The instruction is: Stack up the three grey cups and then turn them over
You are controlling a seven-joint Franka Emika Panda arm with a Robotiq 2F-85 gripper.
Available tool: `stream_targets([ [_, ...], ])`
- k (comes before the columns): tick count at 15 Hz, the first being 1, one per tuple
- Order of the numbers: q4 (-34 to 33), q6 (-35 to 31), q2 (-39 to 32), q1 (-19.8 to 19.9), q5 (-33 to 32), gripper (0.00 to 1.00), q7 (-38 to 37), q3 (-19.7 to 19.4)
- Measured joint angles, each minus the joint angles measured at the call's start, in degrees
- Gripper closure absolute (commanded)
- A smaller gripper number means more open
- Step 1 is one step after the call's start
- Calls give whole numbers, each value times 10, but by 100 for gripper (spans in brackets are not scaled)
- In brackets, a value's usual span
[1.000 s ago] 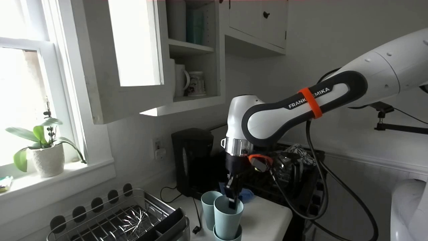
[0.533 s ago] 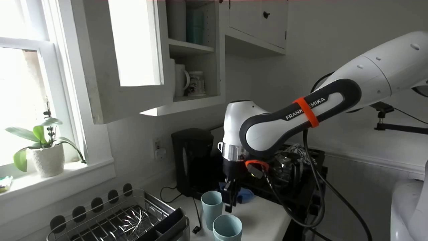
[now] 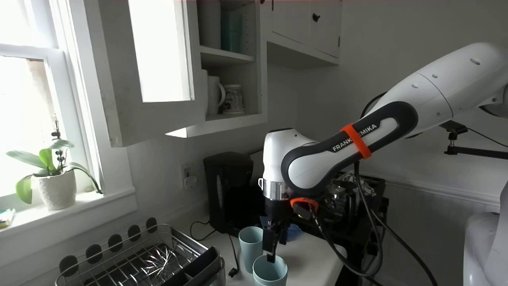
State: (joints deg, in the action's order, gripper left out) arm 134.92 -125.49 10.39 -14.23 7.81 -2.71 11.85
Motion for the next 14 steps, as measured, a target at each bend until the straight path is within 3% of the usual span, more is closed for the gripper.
stream_targets([
  [2,0,0,-15,1,0,34,0,0],
  [11,-1,0,-37,23,-1,98,0,-8],
  [14,-6,0,-37,32,0,98,0,-14],
])
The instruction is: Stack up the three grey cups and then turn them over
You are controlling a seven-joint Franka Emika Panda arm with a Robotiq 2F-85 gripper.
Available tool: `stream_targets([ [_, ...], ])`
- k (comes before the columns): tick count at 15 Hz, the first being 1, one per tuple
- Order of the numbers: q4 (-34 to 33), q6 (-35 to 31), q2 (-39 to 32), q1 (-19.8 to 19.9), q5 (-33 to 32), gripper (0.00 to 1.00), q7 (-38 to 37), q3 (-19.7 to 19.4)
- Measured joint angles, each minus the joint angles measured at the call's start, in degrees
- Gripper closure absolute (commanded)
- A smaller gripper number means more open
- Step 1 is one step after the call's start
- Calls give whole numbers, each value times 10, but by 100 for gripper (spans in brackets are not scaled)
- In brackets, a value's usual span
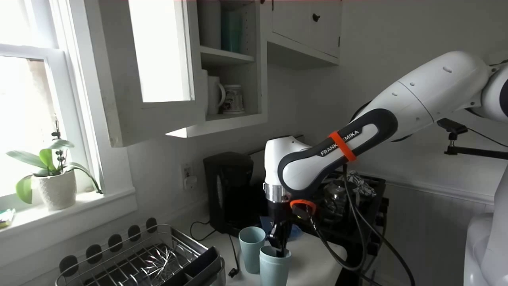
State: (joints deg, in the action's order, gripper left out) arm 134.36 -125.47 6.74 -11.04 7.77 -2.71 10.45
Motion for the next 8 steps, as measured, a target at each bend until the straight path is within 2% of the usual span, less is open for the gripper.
stream_targets([
  [1,-6,1,1,2,0,100,0,-2],
  [8,-21,24,-1,5,0,98,0,-10],
])
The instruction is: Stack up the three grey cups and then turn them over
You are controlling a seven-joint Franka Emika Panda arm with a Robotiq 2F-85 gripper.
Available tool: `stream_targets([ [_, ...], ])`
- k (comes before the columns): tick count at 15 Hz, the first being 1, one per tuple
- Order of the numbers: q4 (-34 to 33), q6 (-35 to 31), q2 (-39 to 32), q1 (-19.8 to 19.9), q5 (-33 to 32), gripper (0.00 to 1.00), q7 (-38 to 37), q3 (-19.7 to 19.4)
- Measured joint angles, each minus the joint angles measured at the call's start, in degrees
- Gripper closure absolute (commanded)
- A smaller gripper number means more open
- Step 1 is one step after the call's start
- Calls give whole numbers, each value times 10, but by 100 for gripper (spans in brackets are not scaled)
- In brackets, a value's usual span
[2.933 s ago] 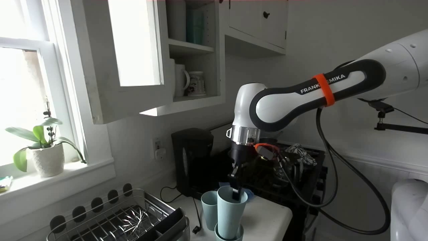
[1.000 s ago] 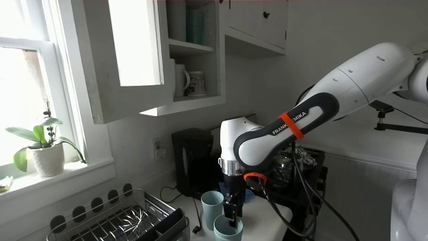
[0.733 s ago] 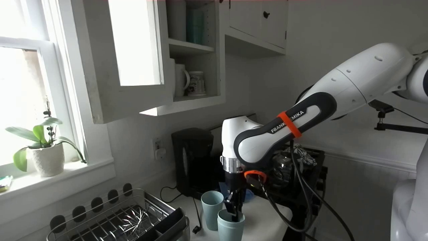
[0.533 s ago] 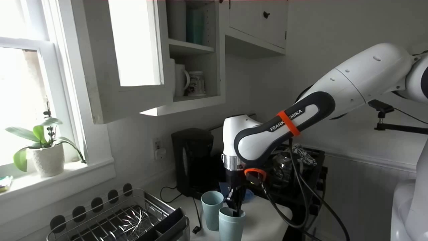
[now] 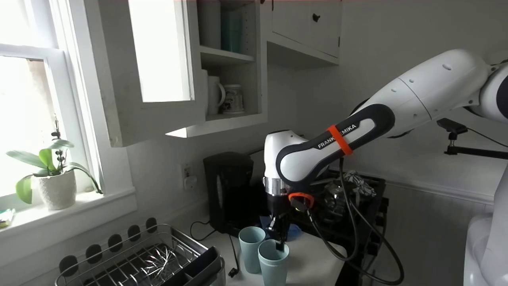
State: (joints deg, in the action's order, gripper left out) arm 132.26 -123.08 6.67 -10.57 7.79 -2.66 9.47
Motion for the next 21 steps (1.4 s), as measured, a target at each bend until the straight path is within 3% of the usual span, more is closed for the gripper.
stream_targets([
  [7,-6,30,24,20,-1,98,-23,-15],
  [13,-5,85,79,69,-9,98,-33,-52],
  [21,-11,92,123,105,-11,98,-48,-81],
])
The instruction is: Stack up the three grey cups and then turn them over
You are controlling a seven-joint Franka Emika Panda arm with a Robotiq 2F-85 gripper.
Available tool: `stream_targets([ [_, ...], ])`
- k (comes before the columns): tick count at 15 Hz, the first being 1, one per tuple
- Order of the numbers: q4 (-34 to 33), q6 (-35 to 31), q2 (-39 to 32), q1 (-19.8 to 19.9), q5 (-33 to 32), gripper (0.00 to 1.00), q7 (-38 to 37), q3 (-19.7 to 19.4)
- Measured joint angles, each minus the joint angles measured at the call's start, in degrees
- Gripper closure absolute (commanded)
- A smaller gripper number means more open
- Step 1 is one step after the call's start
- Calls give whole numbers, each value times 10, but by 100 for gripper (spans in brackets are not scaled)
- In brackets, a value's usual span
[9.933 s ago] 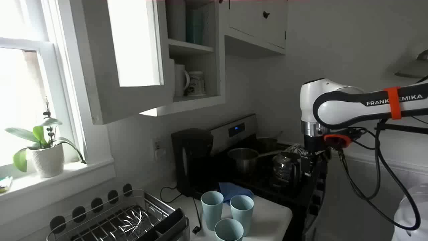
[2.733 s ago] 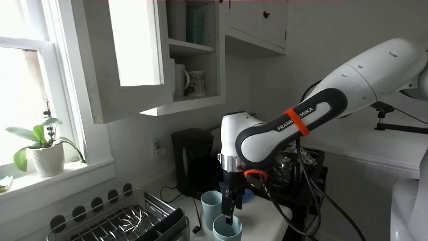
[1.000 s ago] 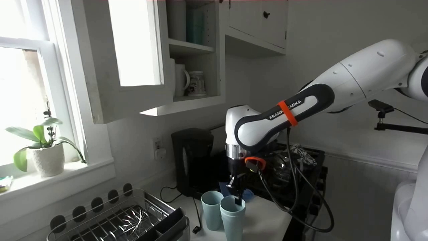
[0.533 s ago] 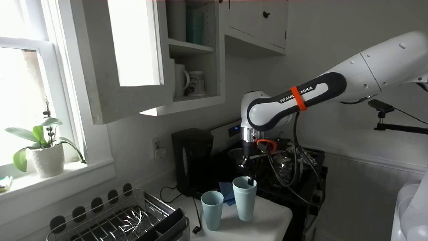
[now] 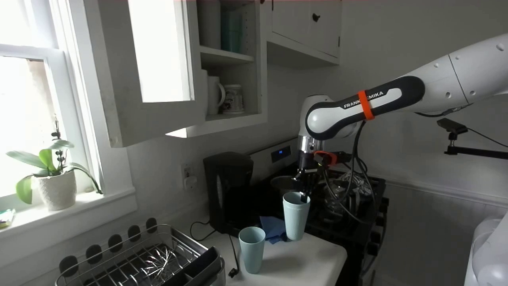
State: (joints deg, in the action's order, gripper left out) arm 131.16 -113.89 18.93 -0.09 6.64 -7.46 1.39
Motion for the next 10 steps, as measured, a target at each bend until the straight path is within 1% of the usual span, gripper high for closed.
stream_targets([
  [5,-16,-11,8,-3,6,98,-1,2],
  [10,-36,-27,17,-24,35,98,-1,9],
])
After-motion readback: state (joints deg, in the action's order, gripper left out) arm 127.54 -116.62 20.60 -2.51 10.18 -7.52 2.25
